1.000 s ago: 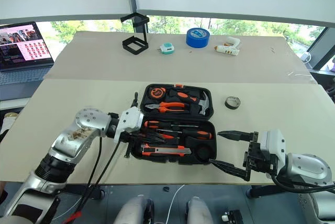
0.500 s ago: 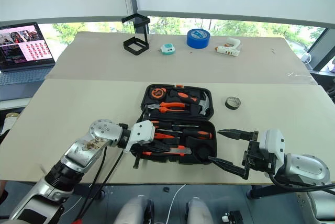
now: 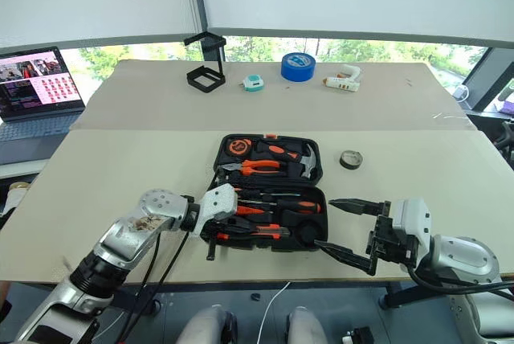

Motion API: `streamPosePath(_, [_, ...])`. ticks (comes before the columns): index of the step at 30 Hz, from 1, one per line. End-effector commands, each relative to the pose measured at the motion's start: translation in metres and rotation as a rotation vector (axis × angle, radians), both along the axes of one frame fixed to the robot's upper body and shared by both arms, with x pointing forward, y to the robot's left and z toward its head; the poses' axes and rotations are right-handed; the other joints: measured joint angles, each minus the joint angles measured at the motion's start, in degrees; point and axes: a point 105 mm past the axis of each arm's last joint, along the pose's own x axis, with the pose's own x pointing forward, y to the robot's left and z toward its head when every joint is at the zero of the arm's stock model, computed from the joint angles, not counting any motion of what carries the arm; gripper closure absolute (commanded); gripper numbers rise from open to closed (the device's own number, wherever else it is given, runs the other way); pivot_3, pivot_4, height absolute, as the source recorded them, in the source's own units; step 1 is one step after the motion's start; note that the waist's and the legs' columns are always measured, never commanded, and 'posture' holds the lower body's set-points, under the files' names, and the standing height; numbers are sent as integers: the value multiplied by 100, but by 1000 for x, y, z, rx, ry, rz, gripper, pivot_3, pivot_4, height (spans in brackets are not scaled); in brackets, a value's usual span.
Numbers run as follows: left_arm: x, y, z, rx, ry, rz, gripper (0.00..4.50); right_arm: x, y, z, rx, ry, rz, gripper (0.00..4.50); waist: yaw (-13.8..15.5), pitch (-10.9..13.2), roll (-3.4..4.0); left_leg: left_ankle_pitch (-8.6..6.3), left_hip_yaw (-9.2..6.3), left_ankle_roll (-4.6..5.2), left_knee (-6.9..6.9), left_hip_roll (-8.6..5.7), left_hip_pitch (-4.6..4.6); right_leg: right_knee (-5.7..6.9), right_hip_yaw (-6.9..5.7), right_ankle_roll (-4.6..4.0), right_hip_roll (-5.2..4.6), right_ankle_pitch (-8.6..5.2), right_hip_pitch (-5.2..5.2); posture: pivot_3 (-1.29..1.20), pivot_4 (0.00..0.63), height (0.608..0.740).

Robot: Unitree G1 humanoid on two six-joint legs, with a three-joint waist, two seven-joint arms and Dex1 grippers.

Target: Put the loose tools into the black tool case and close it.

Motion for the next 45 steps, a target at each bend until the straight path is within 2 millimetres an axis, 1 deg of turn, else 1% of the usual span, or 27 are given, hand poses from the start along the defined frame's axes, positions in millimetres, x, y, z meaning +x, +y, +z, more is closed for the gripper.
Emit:
streamPosePath(1, [14, 16, 35, -221, -82, 103, 3957, 5, -14, 12, 33, -55, -88, 0, 2, 9, -8, 0, 1, 0, 1, 1, -5, 3, 2, 0, -1, 0, -6, 0, 150, 740])
streamPosePath(2, [14, 21, 49, -295, -106, 123, 3752, 7, -23, 13, 49, -64, -137, 0, 2, 13, -13, 0, 1, 0, 1, 2, -12, 3, 1, -1, -1, 1, -12, 0, 150, 740])
streamPosePath(4, [14, 38, 71, -392, -160, 172, 3005, 10, -42, 12, 85, -70, -242, 0, 7, 15, -15, 0, 0, 0, 2, 6, -22, 2, 1, -1, -1, 2, -22, 0, 150, 740])
streamPosePath(5, [14, 50, 77, -418, -155, 209, 2611, 10, -54, 9, 92, -75, -301, 0, 7, 15, -15, 0, 1, 0, 1, 2, -23, -1, 1, 0, -5, 2, -22, 0, 150, 740])
streamPosePath(7, [9, 67, 84, -462, -144, 253, 1952, 8, -72, 2, 101, -79, -392, 0, 3, 15, -15, -2, 2, 3, 1, 2, -32, -5, -3, 2, -11, 1, -25, 0, 150, 740])
streamPosePath(9, [6, 90, 90, -500, -154, 320, 1126, 5, -91, -7, 103, -87, -503, 0, 2, 15, -12, -8, 10, 11, -7, -1, -31, -6, -2, 7, -20, -2, -26, 0, 150, 740])
streamPosePath(10, [3, 106, 90, -493, -165, 359, 685, 2, -104, -14, 98, -92, -579, 0, 1, 16, -11, -9, 10, 13, -8, -3, -31, -6, -2, 11, -22, -4, -26, 0, 150, 740])
streamPosePath(12, [-2, 127, 88, -458, -187, 400, 84, -3, -120, -24, 90, -97, -677, 0, -10, 19, -8, -10, 11, 12, -9, -2, -32, -7, -4, 12, -21, -5, -29, 0, 150, 740])
streamPosePath(14, [-5, 141, 84, -423, -202, 422, 84, -6, -129, -29, 82, -106, -726, 0, -11, 22, -4, -11, 12, 11, -12, -3, -33, -7, -3, 12, -22, -6, -33, 0, 150, 740])
streamPosePath(16, [-10, 154, 80, -399, -200, 435, 84, -7, -134, -33, 85, -102, -753, 0, -11, 26, 4, -10, 18, 11, -10, -3, -32, -7, -2, 8, -23, -8, -35, 0, 150, 740])
streamPosePath(18, [-19, 146, 81, -371, -203, 363, 84, 5, -129, -25, 74, -119, -729, 0, -12, 26, 4, -10, 26, 11, -9, -1, -30, -6, 5, -31, -24, -31, -38, 0, 150, 740])
streamPosePath(21, [-24, 130, 87, -419, -201, 290, 84, 34, -122, -11, 49, -46, -699, 0, -27, 29, 8, -10, 42, 11, -9, 0, -29, -2, 20, -32, -29, -29, -47, 0, 150, 740])
streamPosePath(22, [-24, 127, 88, -425, -203, 278, 84, 39, -120, -9, 40, -22, -689, 0, -33, 29, 8, -10, 53, 11, -9, 0, -30, -1, 33, -35, -29, -24, -54, 0, 150, 740])
streamPosePath(25, [-22, 112, 92, -455, -203, 240, 84, 72, -103, 11, -69, 6, -584, 0, -54, 30, 9, -10, 62, 12, -12, 2, -29, -2, 47, -25, -19, -15, -60, 0, 150, 740])
streamPosePath(26, [-20, 107, 94, -463, -208, 229, 84, 85, -101, 13, -137, 33, -568, 0, -62, 30, 9, -10, 72, 12, -13, 1, -31, 1, 55, -19, -19, -10, -72, 0, 150, 740])
streamPosePath(27, [-19, 104, 95, -466, -211, 223, 84, 92, -100, 14, -182, 55, -566, 0, -78, 30, 10, -9, 80, 13, -13, -1, -44, 4, 64, 1, -18, 4, -88, 0, 150, 740])
streamPosePath(29, [-16, 97, 97, -476, -218, 206, 84, 115, -107, 5, -369, 141, -604, 0, -86, 30, 7, -9, 79, 13, -12, -3, -56, -2, 65, 16, -7, 12, -96, 0, 150, 740])
streamPosePath(30, [-16, 93, 97, -475, -222, 192, 84, 123, -103, 3, -429, 155, -568, 0, -99, 31, 5, -10, 79, 14, -11, -5, -56, -4, 63, 17, -1, 13, -95, 0, 150, 740])
streamPosePath(31, [-15, 91, 97, -473, -224, 183, 84, 129, -101, 3, -468, 163, -538, 0, -98, 32, 5, -11, 83, 15, -11, -4, -57, -6, 65, 17, 0, 13, -98, 0, 150, 740])
streamPosePath(32, [-14, 88, 97, -479, -223, 179, 84, 139, -97, 6, -477, 143, -521, 0, -92, 32, 4, -11, 83, 15, -12, -5, -66, -9, 64, 16, 0, 13, -104, 0, 150, 740])
streamPosePath(35, [-14, 82, 94, -480, -215, 165, 84, 164, -92, 6, -533, 162, -496, 0, -120, 34, 6, -15, 93, 23, -12, -8, -76, -15, 67, 18, 3, 14, -112, 0, 150, 740])
streamPosePath(37, [-15, 80, 92, -475, -211, 157, 84, 174, -88, 6, -537, 190, -488, 0, -136, 34, 6, -16, 96, 24, -11, -9, -94, -14, 69, 27, 2, 19, -129, 0, 150, 740])
streamPosePath(40, [-17, 77, 89, -468, -202, 149, 84, 188, -83, 9, -557, 174, -492, 0, -138, 34, 6, -15, 117, 23, -5, -8, -128, -8, 85, 37, 1, 26, -176, 0, 150, 740])
streamPosePath(45, [-19, 75, 86, -458, -216, 154, 84, 198, -75, 3, -619, 166, -473, 0, -140, 35, 6, -15, 150, 23, -5, -7, -141, -11, 89, 41, -1, 28, -190, 0, 150, 740])
